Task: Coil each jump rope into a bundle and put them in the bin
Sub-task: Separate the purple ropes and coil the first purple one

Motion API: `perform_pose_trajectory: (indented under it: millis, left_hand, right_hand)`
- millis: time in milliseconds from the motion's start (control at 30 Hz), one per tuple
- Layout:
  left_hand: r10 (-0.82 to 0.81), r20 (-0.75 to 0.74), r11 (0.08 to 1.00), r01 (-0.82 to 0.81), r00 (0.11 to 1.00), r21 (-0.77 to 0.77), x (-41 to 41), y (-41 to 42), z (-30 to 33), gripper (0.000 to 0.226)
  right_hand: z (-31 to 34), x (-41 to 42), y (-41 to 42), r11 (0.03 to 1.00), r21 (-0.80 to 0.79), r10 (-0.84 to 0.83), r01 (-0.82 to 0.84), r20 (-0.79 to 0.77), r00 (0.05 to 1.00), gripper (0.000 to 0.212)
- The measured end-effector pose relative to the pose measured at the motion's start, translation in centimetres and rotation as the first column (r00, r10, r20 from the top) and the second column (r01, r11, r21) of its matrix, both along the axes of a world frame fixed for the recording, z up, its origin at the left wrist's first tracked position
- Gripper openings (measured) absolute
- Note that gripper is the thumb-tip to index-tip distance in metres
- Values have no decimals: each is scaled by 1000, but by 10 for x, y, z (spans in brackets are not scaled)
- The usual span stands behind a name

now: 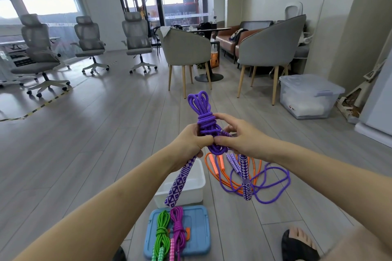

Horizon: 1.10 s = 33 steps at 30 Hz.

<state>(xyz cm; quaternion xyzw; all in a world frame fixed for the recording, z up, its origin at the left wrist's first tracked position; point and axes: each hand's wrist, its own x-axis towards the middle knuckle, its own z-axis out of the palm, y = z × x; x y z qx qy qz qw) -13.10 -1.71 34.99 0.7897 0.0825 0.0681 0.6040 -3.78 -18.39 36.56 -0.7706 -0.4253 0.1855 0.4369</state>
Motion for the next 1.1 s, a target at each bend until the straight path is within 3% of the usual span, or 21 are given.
perform_pose_trajectory:
  millis: [300,567,867,1100]
  left_hand:
    - [-95,7,995,95,995,-29,-4,2,3,26]
    - [-90,-61,996,92,994,19,-5,7,0,38]
    - [-16,-2,1000,16,1000,17,-1,0,-5,49]
    - [-10,-29,997,12,1000,80,-2,-5,-1,56]
  right_hand:
    - [7,3,-4,999,15,33,-32,-60,998,64]
    - [1,6,-2,999,-35,-27,29,68,997,55]
    - [-6,0,3,993,92,-55,70,-163,985,56]
    - [4,-1,4,998,-1,-64,64,-66,996,60]
